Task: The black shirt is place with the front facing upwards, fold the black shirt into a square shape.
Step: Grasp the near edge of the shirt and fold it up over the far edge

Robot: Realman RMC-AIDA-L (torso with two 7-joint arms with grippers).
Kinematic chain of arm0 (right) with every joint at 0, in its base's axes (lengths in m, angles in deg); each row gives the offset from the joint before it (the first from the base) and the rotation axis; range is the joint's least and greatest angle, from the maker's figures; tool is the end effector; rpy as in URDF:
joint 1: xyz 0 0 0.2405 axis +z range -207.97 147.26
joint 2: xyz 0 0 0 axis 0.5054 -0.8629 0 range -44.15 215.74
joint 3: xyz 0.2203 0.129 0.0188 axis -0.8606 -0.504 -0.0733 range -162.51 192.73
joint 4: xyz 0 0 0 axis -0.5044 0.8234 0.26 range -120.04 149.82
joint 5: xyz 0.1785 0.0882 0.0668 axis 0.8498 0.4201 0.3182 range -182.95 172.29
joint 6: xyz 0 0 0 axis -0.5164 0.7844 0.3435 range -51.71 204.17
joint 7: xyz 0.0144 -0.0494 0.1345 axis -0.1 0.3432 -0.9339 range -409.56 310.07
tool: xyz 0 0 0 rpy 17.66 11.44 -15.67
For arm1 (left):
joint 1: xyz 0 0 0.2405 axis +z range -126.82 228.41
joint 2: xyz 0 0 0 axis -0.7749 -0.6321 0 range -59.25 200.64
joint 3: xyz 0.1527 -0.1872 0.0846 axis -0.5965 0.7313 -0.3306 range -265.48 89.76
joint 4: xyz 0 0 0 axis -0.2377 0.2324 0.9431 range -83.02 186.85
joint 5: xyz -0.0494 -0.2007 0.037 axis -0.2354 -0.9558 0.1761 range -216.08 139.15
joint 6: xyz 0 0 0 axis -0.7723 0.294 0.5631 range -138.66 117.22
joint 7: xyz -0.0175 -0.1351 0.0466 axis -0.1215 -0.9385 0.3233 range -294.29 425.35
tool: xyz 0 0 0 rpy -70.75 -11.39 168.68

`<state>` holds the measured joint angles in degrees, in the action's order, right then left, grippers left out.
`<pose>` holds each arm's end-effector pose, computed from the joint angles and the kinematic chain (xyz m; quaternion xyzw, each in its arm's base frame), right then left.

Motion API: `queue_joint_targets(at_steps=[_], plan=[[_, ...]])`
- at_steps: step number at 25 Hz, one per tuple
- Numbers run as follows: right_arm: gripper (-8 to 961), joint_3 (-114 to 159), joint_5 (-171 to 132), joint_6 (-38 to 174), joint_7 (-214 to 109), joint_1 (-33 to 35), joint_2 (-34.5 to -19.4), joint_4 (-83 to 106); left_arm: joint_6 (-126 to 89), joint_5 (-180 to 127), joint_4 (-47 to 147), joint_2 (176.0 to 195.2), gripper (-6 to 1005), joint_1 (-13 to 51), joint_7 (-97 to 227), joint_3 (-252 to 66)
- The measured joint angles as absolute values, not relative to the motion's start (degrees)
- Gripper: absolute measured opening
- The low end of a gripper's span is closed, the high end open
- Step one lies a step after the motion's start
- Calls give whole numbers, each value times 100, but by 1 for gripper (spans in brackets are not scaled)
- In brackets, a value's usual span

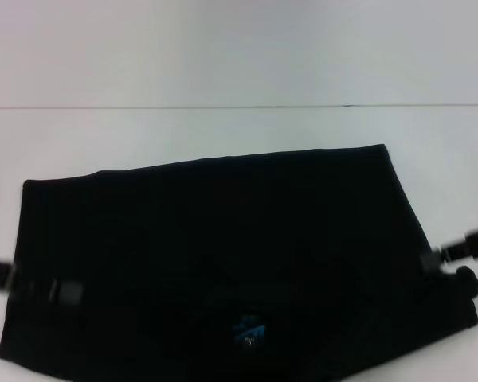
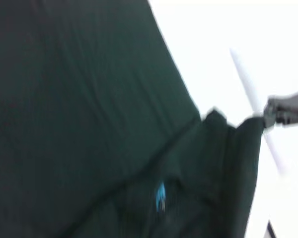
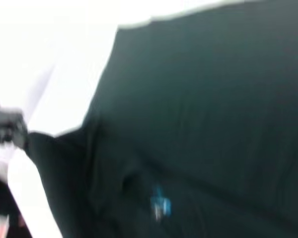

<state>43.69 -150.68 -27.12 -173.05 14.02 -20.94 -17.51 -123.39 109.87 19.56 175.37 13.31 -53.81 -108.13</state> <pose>0.2634 0.3537 0.0674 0.8545 -0.5162 -0.0569 0.0135 -0.2987 0.3060 0.0922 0.8288 0.5486 0.0986 0.0499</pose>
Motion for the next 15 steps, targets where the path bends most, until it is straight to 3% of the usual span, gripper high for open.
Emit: queue_joint_targets(at_steps=[6, 11, 15], plan=[[14, 4018, -14260, -2052, -17469, 1316, -2005, -1475, -11777, 10753, 2035, 17455, 95, 1424, -5668, -9462], [13, 3839, -13639, -1358, -17448, 1233, -2027, -1216, -11096, 10472, 2219, 17409, 98, 1606, -5857, -9092], [13, 3823, -13118, -782, -17393, 1147, -2146, -1125, -10679, 10149, 2264, 17479, 100, 1754, -5849, -9019]])
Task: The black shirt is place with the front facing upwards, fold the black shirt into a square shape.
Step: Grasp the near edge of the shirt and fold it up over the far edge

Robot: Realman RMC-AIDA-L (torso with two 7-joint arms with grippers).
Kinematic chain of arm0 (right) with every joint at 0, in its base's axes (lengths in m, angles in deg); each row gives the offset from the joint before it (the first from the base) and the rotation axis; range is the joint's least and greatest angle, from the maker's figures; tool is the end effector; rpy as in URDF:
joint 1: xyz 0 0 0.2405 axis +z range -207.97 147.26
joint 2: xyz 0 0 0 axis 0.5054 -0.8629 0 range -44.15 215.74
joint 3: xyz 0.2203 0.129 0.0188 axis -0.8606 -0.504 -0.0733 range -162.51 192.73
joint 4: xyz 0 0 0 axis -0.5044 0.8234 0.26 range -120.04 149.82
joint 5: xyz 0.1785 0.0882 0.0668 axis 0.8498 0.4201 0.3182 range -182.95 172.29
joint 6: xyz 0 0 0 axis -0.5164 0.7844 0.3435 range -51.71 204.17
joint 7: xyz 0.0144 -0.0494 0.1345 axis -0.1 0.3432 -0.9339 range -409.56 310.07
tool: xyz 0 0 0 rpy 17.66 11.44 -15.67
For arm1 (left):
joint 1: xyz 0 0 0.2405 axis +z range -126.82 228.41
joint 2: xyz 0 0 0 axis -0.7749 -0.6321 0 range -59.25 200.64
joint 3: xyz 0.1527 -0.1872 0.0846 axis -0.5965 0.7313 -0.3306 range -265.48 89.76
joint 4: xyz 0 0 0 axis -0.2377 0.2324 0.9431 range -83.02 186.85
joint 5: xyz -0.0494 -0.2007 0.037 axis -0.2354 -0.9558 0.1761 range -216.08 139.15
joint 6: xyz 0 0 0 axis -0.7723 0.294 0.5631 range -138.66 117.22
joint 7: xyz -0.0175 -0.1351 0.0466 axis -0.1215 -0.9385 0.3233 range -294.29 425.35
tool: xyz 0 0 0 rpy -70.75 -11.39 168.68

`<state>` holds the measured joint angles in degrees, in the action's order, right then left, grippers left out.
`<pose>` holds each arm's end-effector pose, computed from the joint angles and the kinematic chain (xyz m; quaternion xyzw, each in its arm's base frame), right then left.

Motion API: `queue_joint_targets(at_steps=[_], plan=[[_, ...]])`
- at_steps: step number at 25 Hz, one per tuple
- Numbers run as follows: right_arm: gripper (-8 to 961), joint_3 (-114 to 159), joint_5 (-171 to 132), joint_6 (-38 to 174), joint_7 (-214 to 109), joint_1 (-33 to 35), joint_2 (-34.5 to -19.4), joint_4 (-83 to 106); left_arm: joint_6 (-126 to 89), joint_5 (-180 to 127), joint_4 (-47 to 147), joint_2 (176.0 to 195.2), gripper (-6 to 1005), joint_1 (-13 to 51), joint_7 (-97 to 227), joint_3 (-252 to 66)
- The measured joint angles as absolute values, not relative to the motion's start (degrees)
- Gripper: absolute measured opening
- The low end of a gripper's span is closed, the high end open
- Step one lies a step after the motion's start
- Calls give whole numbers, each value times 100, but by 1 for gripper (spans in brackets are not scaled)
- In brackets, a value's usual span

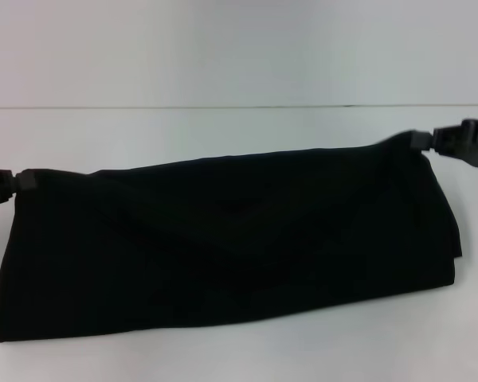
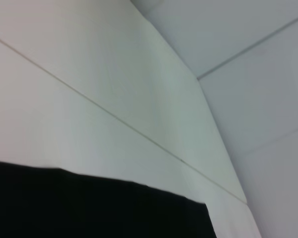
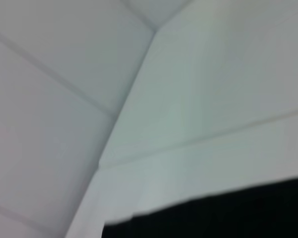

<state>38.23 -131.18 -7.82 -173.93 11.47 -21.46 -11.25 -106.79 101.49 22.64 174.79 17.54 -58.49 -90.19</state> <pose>0.2696 0.3969 0.0711 -0.7726 0.5618 0.2714 0.1172 -0.3376 0.3315 0.1198 -0.7115 -0.6223 -0.2980 0.1330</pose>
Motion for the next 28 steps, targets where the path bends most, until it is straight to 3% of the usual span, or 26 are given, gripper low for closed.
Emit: queue_joint_targets(at_steps=[10, 18, 28], plan=[[14, 3817, -12358, 192, -17177, 1060, -2538, -1084, -10206, 9662, 2266, 17638, 106, 1893, -5760, -8976], [11, 3812, -12073, 826, -16973, 1102, -2661, -874, -9696, 9372, 2274, 17792, 111, 1989, -5739, -8993], [10, 3862, -11866, 1700, -16370, 1414, -3019, -798, -8892, 9363, 2286, 18021, 117, 1825, -5433, -9102]])
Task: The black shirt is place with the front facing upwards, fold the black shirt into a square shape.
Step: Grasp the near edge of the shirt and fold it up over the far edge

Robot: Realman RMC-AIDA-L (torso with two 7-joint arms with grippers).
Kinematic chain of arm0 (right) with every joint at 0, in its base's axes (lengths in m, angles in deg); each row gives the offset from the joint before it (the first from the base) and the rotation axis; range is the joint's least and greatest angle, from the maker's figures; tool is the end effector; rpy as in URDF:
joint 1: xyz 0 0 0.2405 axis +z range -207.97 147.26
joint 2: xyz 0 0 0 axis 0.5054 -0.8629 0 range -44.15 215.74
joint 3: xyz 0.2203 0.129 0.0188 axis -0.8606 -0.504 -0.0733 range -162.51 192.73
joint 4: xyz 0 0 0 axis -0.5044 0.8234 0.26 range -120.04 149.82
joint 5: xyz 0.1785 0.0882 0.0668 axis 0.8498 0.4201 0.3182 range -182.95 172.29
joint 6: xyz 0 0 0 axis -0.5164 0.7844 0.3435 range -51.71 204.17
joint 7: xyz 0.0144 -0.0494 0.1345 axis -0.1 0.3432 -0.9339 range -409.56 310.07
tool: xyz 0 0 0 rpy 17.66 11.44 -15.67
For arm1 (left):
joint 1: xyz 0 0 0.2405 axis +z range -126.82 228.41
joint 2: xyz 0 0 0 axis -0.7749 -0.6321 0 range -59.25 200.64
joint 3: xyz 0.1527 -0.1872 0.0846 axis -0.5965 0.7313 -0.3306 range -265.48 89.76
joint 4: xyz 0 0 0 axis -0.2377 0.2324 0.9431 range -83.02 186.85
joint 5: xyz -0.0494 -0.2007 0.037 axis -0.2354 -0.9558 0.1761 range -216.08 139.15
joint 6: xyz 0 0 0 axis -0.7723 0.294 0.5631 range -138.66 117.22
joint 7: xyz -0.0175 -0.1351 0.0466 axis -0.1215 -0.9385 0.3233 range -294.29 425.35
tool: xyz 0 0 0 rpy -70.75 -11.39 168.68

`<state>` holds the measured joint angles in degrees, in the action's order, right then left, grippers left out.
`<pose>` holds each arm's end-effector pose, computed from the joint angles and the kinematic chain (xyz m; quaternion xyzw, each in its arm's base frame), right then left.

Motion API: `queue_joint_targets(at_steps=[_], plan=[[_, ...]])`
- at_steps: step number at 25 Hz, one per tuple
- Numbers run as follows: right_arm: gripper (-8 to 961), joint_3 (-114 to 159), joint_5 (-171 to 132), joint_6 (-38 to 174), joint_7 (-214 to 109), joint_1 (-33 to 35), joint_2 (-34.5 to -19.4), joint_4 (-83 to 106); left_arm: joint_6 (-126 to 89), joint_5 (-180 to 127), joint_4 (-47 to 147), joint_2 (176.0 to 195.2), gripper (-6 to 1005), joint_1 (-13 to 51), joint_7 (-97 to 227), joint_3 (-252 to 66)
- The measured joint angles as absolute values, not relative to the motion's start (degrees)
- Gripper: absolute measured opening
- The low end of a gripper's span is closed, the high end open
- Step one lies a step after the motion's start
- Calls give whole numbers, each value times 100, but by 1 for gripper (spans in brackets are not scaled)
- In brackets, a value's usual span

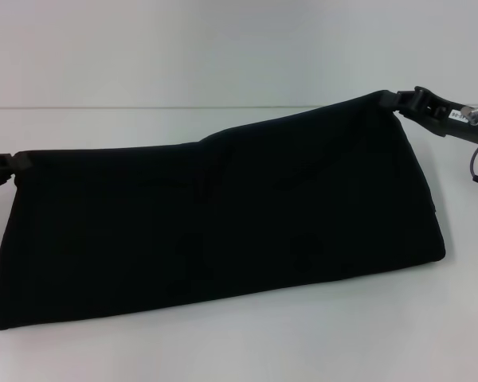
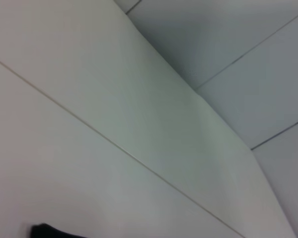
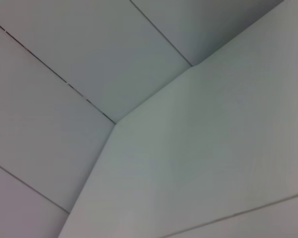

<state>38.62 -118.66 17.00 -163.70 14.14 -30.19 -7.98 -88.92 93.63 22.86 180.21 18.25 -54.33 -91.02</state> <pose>0.2573 0.4351 0.0184 -0.7164 0.5548 0.3439 0.2464 -0.3568 0.3538 0.0961 -0.6605 -0.6236 -0.3334 0.2524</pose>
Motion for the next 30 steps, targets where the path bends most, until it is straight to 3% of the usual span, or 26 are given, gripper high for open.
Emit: queue_joint_targets(at_steps=[17, 30], plan=[[18, 4078, -11859, 2921, -16005, 1602, -3349, -765, -7921, 9390, 2339, 18298, 127, 1530, -5134, -9140], [31, 4183, -11852, 3871, -15525, 1892, -3412, -344, -7036, 9363, 2396, 18582, 134, 1283, -5078, -9252]])
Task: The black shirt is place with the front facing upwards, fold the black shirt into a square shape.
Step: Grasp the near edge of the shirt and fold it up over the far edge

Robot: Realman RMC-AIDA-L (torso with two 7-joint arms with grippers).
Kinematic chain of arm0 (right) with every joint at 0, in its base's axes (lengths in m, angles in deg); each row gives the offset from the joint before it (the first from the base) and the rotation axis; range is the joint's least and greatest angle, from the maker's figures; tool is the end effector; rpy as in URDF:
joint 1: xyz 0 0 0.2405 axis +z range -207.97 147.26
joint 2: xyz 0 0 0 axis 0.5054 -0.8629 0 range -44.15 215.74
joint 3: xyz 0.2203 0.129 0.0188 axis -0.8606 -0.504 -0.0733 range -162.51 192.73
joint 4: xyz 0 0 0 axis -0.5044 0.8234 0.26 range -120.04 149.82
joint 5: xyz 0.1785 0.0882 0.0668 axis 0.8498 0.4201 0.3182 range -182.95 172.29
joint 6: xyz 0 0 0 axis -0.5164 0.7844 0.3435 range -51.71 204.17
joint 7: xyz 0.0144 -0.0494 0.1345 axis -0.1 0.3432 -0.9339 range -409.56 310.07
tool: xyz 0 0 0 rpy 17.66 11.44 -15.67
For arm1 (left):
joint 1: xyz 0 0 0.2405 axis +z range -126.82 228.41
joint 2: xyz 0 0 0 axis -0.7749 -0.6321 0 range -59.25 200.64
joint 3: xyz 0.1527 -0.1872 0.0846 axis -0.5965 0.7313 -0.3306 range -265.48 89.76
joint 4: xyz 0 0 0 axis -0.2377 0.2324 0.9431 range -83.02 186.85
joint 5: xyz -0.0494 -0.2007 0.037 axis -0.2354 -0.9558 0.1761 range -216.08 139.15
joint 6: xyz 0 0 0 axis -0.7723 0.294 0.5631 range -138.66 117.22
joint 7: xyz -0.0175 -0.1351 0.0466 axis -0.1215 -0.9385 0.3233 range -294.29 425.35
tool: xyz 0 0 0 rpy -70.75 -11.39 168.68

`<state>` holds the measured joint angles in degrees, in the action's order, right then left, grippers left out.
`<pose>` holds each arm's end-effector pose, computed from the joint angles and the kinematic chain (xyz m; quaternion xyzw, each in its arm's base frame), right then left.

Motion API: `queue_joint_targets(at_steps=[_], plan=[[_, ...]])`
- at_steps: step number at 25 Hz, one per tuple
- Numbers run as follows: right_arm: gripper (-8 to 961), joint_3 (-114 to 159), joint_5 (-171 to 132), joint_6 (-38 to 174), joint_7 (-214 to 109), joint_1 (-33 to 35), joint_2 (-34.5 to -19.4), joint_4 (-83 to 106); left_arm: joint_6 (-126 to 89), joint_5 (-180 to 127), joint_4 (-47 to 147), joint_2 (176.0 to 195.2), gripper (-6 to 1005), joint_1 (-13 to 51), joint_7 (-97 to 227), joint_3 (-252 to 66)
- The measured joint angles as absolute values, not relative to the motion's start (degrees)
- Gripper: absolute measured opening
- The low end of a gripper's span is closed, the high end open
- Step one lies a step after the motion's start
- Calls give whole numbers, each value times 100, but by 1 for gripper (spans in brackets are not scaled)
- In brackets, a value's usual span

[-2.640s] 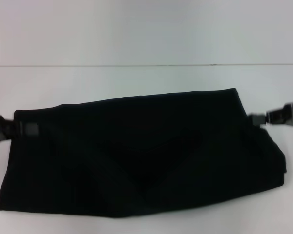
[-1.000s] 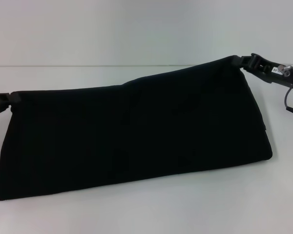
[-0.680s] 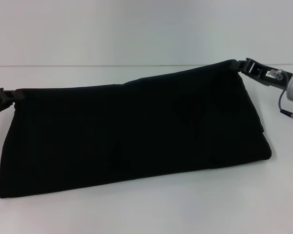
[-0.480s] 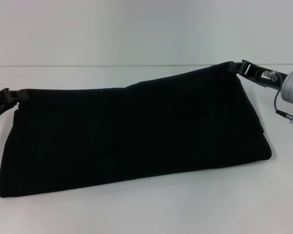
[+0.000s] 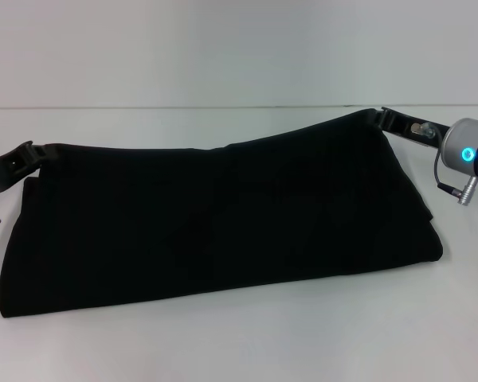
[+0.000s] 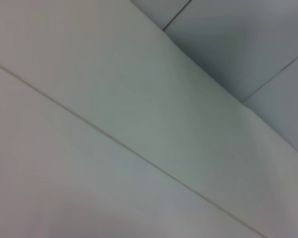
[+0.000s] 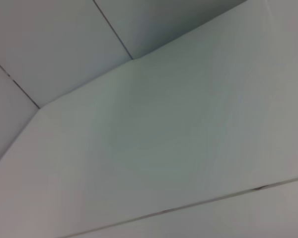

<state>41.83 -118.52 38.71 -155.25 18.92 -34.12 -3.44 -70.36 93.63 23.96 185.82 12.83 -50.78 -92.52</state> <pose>0.2552 0.4543 -0.0239 -0.7195 0.5381 0.2601 0.3537 -0.3466 0.3931 0.0557 -0.6457 -0.6186 -0.2998 0.3326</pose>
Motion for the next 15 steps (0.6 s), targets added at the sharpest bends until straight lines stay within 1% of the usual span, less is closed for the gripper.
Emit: queue_joint_targets(at_steps=[4, 9, 13, 15], plan=[[34, 4186, -11852, 4256, -15395, 2011, -3424, -216, -6904, 9327, 2398, 18622, 137, 1244, -5073, -9252], [39, 4192, -11736, 4407, -14921, 2129, -3438, -92, -6517, 9021, 2398, 18757, 140, 1245, -5069, -9246], [207, 4193, -11400, 4426, -14488, 2146, -3445, 13, -6403, 8719, 2406, 18840, 142, 1295, -4981, -9247], [288, 4194, -11290, 4433, -14395, 2147, -3445, 30, -6390, 8642, 2415, 18852, 197, 1305, -4923, -9248]])
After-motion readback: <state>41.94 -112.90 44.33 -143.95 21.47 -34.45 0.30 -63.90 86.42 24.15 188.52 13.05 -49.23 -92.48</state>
